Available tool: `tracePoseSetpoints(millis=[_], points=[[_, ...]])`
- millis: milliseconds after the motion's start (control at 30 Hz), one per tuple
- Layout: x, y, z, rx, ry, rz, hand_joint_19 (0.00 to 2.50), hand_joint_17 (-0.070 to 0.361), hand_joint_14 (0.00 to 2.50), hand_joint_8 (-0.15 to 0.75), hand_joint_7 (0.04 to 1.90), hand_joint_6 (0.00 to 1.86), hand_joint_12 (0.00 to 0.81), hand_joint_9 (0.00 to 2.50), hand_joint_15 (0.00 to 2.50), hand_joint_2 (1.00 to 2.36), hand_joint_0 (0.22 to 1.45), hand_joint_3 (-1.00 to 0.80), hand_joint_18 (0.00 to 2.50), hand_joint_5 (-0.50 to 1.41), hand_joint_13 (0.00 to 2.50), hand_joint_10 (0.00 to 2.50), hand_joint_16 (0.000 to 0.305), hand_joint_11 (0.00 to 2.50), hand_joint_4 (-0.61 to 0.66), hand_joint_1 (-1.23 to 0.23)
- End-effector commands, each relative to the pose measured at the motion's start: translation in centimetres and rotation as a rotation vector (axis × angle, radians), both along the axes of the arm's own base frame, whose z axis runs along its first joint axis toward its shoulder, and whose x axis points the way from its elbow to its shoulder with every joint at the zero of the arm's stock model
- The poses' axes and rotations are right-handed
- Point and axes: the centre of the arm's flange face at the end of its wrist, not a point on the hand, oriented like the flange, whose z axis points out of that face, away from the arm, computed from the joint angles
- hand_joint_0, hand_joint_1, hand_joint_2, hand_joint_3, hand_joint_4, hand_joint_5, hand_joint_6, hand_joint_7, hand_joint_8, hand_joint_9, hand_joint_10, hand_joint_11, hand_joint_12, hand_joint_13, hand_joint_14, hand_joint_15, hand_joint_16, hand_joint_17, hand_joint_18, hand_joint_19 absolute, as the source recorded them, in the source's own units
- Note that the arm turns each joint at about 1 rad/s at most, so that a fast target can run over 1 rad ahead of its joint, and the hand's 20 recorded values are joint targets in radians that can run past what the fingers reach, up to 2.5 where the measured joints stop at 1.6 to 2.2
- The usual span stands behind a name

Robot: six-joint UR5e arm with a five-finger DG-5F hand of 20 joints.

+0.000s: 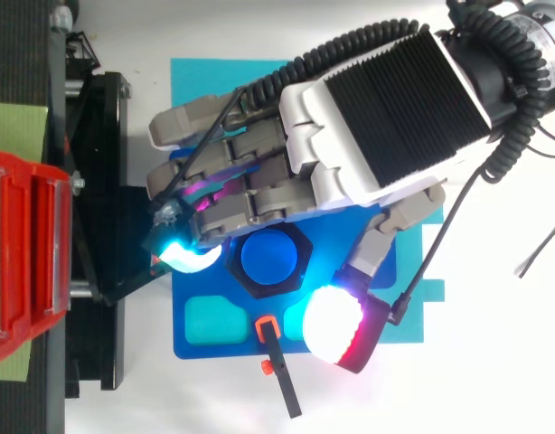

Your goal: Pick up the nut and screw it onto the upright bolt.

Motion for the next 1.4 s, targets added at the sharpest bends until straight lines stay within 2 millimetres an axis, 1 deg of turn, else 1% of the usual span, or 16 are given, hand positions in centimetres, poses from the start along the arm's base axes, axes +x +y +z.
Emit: tracePoseSetpoints(millis=[0,33,200,400,467,500,533,600,967,1167,1367], points=[[-0.2,-0.2,-0.3,0.001,0.012,-0.003,0.00,0.069,0.00,0.275,0.79,0.50,0.301,0.77,0.00,1.00,0.48,-0.50,0.05,-0.09,0.41,0.00,0.030,0.00,0.26,-0.15],[-0.2,-0.2,-0.4,0.001,0.014,-0.003,0.00,0.068,0.00,0.284,0.84,0.50,0.298,0.80,0.00,1.00,0.48,-0.50,0.06,-0.08,0.41,0.00,0.030,0.00,0.27,-0.15],[-0.3,-0.6,-0.4,0.001,0.020,-0.004,0.00,0.066,0.00,0.285,0.95,0.50,0.295,0.81,0.00,1.00,0.49,-0.50,0.09,-0.06,0.44,0.00,0.029,0.00,0.30,-0.15],[-0.6,-1.2,-0.5,-0.002,0.024,-0.005,0.00,0.061,0.00,0.293,1.14,0.50,0.285,0.85,0.00,1.00,0.49,-0.50,0.13,-0.04,0.47,0.00,0.027,0.00,0.28,-0.17],[-0.7,-1.8,-0.5,-0.003,0.024,-0.006,0.00,0.060,0.00,0.294,1.18,0.50,0.282,0.87,0.00,1.00,0.50,-0.50,0.13,-0.03,0.48,0.00,0.027,0.00,0.27,-0.17],[-0.7,-1.9,-0.6,-0.004,0.025,-0.006,0.00,0.060,0.00,0.297,1.19,0.50,0.281,0.87,0.00,1.00,0.50,-0.50,0.14,-0.03,0.49,0.00,0.027,0.00,0.28,-0.17],[-0.8,-2.0,-0.6,-0.005,0.025,-0.006,0.00,0.059,0.00,0.294,1.24,0.50,0.277,0.88,0.00,1.00,0.50,-0.50,0.14,-0.02,0.49,0.00,0.026,0.00,0.25,-0.17],[-0.9,-2.2,-0.6,-0.005,0.025,-0.007,0.00,0.059,0.00,0.294,1.27,0.50,0.275,0.89,0.00,1.00,0.50,-0.50,0.15,-0.02,0.49,0.00,0.026,0.00,0.25,-0.18],[-1.2,-3.5,-0.7,-0.010,0.026,-0.010,0.00,0.055,0.00,0.309,1.39,0.50,0.266,0.96,0.00,1.00,0.51,-0.50,0.21,0.01,0.54,0.00,0.025,0.00,0.23,-0.20],[-1.3,-3.8,-0.8,-0.010,0.028,-0.010,0.00,0.053,0.00,0.309,1.45,0.50,0.258,0.99,0.00,1.00,0.51,-0.50,0.22,0.02,0.55,0.00,0.024,0.00,0.21,-0.21],[-1.4,-3.9,-0.8,-0.013,0.028,-0.009,0.00,0.052,0.00,0.308,1.46,0.50,0.251,1.02,0.00,1.00,0.52,-0.50,0.24,0.03,0.57,0.00,0.023,0.00,0.20,-0.21]])
